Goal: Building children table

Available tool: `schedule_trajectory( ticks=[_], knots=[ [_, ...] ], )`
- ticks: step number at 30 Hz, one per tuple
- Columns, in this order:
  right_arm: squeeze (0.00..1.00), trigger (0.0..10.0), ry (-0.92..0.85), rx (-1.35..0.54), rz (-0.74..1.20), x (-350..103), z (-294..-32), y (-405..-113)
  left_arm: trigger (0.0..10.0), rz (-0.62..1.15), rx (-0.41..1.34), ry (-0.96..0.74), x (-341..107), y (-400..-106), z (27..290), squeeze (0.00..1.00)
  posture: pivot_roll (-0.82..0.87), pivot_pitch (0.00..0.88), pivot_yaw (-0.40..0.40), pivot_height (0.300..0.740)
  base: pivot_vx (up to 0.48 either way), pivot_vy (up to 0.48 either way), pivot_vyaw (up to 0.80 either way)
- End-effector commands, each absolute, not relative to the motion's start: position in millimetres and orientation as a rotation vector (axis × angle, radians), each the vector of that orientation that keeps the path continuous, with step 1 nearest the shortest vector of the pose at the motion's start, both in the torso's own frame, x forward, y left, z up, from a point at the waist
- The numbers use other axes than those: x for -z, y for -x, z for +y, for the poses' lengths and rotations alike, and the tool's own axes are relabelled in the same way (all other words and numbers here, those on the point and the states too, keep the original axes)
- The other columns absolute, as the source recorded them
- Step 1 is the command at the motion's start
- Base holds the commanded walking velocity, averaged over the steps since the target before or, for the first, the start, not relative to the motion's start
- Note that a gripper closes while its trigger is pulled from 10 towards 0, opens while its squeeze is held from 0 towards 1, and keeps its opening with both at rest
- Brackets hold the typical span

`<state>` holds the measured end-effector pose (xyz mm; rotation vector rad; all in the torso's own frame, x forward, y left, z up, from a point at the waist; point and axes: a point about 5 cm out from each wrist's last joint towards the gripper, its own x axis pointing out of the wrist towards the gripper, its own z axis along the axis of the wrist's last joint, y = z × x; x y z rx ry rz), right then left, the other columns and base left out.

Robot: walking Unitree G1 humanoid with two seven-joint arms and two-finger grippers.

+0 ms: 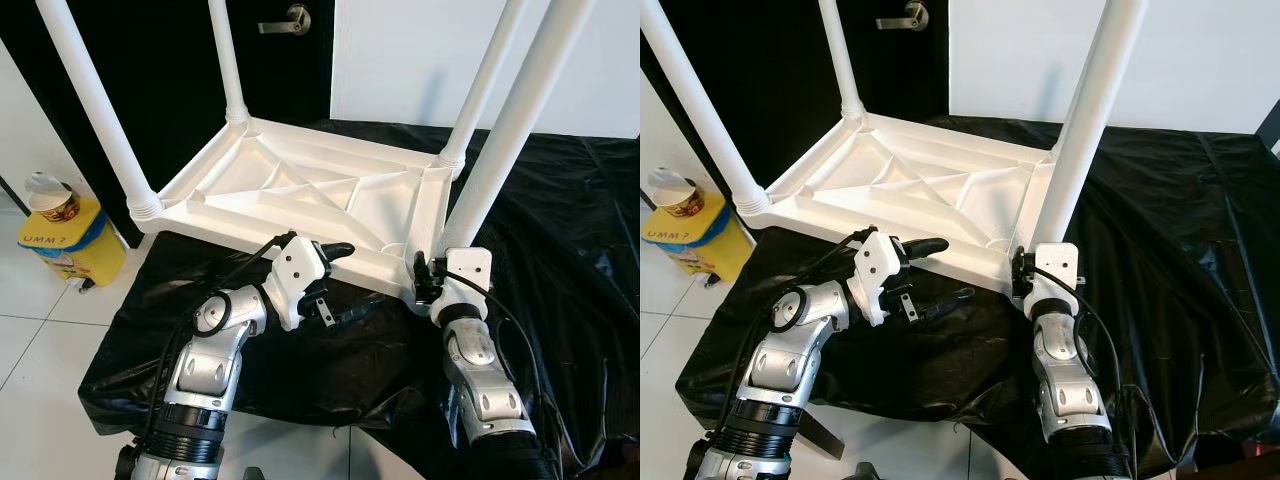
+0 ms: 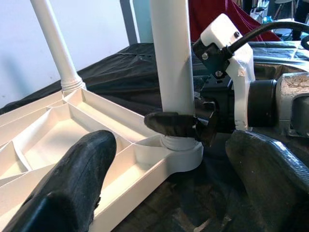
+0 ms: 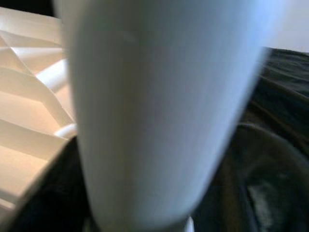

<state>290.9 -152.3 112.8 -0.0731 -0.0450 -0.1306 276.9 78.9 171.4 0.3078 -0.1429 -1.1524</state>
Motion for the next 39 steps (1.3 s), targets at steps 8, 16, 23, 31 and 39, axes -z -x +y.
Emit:
schedule_trajectory(
  ticks=[8, 16, 23, 31, 39],
  knots=[
    [0.0, 10.0, 0.049, -0.128, -0.068, -119, -164, -291, 10.0, -0.163, 1.016, -0.295, -174, -281, 82, 0.0, 0.01, 0.008, -0.03, 0.74, 0.0, 0.0, 0.0],
    [0.0, 10.0, 0.105, -0.363, -0.074, -126, -172, -295, 10.0, -0.164, 1.018, -0.297, -174, -282, 82, 0.0, 0.01, 0.01, -0.025, 0.74, 0.0, 0.0, 0.0],
    [0.0, 10.0, 0.133, -0.489, -0.072, -128, -166, -303, 10.0, -0.165, 1.017, -0.302, -175, -284, 83, 0.0, 0.01, 0.012, -0.023, 0.74, 0.0, 0.0, 0.0],
    [0.0, 4.5, 0.165, -0.56, -0.052, -124, -160, -308, 10.0, -0.168, 1.012, -0.303, -176, -284, 84, 0.0, 0.02, 0.016, -0.024, 0.74, 0.0, 0.0, 0.0],
    [0.0, 3.6, 0.175, -0.599, -0.027, -119, -165, -309, 10.0, -0.166, 1.004, -0.307, -177, -285, 86, 0.0, 0.02, 0.019, -0.022, 0.74, 0.0, 0.0, 0.0]
  ],
)
